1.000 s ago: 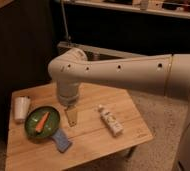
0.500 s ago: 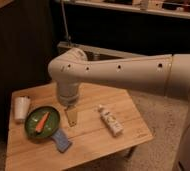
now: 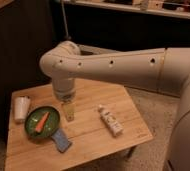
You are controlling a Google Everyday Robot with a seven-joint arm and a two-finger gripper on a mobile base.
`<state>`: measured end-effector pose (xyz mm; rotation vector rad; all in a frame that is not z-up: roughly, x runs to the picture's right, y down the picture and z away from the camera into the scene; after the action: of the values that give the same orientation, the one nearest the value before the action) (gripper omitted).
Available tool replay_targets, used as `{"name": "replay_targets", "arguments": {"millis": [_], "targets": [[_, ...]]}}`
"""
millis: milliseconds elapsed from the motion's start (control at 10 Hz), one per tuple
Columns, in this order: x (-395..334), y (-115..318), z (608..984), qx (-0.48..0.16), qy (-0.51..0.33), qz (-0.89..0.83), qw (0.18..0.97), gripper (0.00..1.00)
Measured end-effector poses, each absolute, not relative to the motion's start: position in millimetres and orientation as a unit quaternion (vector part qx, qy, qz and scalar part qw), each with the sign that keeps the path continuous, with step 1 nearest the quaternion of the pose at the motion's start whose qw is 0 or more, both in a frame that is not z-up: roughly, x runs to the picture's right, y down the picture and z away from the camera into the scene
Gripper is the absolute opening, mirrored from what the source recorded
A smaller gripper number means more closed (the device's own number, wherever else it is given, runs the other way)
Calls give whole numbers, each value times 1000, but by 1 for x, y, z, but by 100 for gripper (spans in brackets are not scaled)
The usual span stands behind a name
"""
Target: Pick up the ceramic bowl
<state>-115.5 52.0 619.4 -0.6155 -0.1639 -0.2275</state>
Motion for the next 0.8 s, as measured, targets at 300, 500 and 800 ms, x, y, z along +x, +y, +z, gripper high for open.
{"name": "replay_targets", "arguments": {"millis": [300,500,800], "targets": [[-86,21,595,-250,-16,53,967,80],[-66,9,581,-207,-15,127,970,80],[-62,7,577,-197,-16,141,970,80]]}}
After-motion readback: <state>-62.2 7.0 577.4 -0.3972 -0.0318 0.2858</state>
